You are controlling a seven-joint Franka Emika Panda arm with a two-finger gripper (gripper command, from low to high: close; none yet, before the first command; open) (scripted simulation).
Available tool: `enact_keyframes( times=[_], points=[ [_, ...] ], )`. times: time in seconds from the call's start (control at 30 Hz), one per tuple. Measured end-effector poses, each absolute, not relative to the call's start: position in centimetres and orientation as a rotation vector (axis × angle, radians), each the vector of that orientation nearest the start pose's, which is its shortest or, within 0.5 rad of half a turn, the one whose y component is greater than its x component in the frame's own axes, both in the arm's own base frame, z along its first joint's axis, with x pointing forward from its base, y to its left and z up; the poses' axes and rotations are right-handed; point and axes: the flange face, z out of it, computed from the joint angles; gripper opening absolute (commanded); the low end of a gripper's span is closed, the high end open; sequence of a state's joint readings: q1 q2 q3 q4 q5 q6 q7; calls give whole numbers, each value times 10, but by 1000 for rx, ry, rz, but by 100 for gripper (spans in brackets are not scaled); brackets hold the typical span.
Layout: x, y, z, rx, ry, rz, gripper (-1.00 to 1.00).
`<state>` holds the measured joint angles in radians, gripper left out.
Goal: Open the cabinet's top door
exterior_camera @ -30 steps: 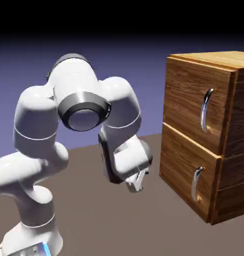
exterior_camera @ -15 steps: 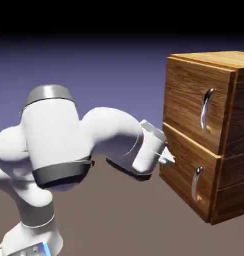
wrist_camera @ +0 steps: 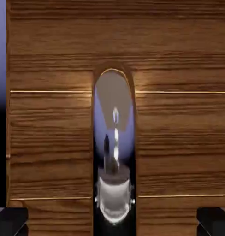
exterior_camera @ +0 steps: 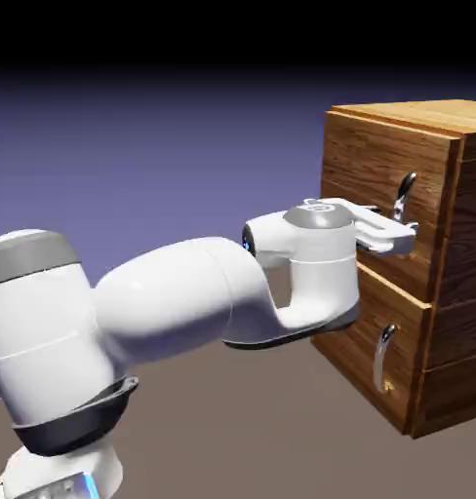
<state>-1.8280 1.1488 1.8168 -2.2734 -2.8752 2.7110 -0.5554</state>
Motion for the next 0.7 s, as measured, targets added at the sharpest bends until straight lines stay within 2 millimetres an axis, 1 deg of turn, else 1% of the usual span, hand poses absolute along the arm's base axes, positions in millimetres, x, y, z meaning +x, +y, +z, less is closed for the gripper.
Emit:
enact_keyframes(
  times=[0.03, 0.27, 0.5, 0.7],
  points=[
    [485, -88, 462, 575, 1503, 656, -100],
    [433, -62, 462, 697, 1434, 521, -100],
    [381, -22, 462, 825, 1351, 372, -100],
    [347, 14, 462, 918, 1282, 257, -100]
  ],
)
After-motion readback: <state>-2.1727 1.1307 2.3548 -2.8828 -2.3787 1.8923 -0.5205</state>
